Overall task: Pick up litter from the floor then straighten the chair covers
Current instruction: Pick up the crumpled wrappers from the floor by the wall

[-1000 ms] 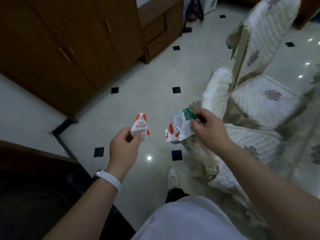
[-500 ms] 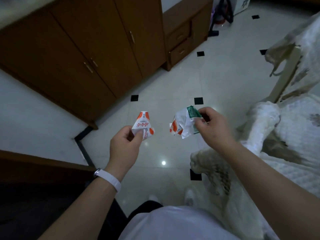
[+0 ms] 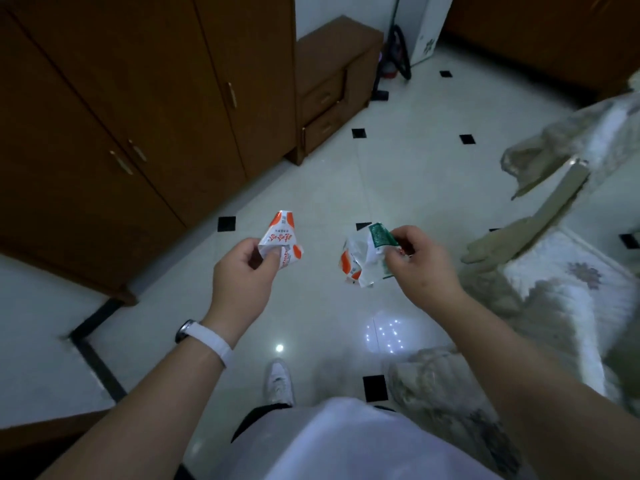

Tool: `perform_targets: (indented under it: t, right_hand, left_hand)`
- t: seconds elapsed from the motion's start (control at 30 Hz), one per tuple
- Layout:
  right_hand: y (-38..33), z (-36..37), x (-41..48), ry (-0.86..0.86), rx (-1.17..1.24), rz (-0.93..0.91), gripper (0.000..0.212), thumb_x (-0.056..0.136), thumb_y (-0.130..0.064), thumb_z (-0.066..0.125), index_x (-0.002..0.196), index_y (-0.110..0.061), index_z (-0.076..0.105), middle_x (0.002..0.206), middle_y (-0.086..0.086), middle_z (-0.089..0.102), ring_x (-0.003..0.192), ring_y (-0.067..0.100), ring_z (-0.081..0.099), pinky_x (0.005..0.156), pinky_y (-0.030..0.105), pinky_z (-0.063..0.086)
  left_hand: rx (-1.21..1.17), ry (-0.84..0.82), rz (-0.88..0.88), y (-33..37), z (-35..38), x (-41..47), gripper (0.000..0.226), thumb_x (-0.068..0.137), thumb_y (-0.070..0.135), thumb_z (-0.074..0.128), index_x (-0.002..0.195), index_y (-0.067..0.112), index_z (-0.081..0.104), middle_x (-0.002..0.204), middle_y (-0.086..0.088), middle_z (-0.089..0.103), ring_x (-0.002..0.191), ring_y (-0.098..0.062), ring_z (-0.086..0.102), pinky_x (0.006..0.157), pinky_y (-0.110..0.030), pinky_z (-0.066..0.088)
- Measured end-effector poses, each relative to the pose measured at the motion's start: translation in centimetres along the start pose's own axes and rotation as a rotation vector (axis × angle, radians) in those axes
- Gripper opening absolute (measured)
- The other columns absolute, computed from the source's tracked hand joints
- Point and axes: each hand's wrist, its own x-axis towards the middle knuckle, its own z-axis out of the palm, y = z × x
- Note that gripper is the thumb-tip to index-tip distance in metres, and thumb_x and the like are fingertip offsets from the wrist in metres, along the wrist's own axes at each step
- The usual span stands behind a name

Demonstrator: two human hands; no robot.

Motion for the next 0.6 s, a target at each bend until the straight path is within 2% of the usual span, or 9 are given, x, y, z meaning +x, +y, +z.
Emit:
perform_targets:
  t: [0.1,0.17,0.3,0.4,0.47,0.6]
  right_hand:
    - [-2.2,0.6,1.9,0.059,-0.03,-0.006,0.016,0.087,-0.016,0.06,0.09,-0.031,0.057,0.078,-0.008,0.059,0.074,0.014,0.054,0.066,0.028,0.04]
    - [-2.8,0.5,3.1,0.092,-0.036,0.004,0.016,0.087,-0.017,0.06,0.09,-0.031,0.056,0.079,-0.007,0.059,0.075,0.014,0.054,0.066,0.027,0.041]
    - [-2.2,-0.2,5.6,0.149,-0.037,0.048,0.015,0.087,-0.015,0.061,0.089,-0.03,0.056,0.074,-0.009,0.056,0.068,0.004,0.051,0.061,0.023,0.037]
    - [-1.1,-0.8,8.1,0.187,0.0,0.093,0.014,0.088,-0.013,0.061,0.089,-0.026,0.057,0.074,-0.007,0.055,0.066,0.0,0.051,0.059,0.013,0.036]
    - [0.0,-1.2,10.1,0.199,0.012,0.123,0.013,0.089,-0.014,0.06,0.091,-0.026,0.057,0.075,-0.007,0.056,0.066,0.0,0.051,0.056,0.006,0.033]
    - [2.8,-2.5,15.9,0.222,0.04,0.15,0.012,0.089,-0.01,0.06,0.091,-0.021,0.059,0.073,-0.01,0.055,0.066,0.002,0.051,0.056,0.005,0.033]
  left_hand:
    - [-0.021,-0.038,0.009,-0.5,-1.0,4.5,0.015,0.094,0.024,0.062,0.088,0.012,0.067,0.086,-0.007,0.071,0.065,-0.016,0.056,0.054,-0.031,0.04]
    - [-0.023,-0.075,0.019,-0.1,-0.7,6.9,0.017,0.093,0.026,0.062,0.089,0.009,0.067,0.085,-0.008,0.071,0.065,-0.017,0.054,0.055,-0.033,0.039]
    - [-0.013,-0.141,0.047,1.0,1.0,10.7,0.019,0.093,0.029,0.063,0.09,0.011,0.067,0.09,-0.007,0.071,0.082,-0.032,0.066,0.064,-0.043,0.051]
    - [-0.003,-0.191,0.049,2.0,3.2,13.7,0.01,0.093,0.028,0.063,0.084,0.026,0.067,0.09,0.003,0.072,0.087,-0.029,0.067,0.066,-0.042,0.052]
    - [0.006,-0.218,0.04,2.8,5.0,15.8,0.014,0.093,0.028,0.064,0.08,0.034,0.065,0.089,0.01,0.071,0.085,-0.026,0.068,0.067,-0.043,0.053]
    - [0.036,-0.224,0.057,4.8,9.5,20.8,0.01,0.092,0.026,0.065,0.083,0.029,0.068,0.09,0.008,0.072,0.078,-0.019,0.065,0.063,-0.037,0.049]
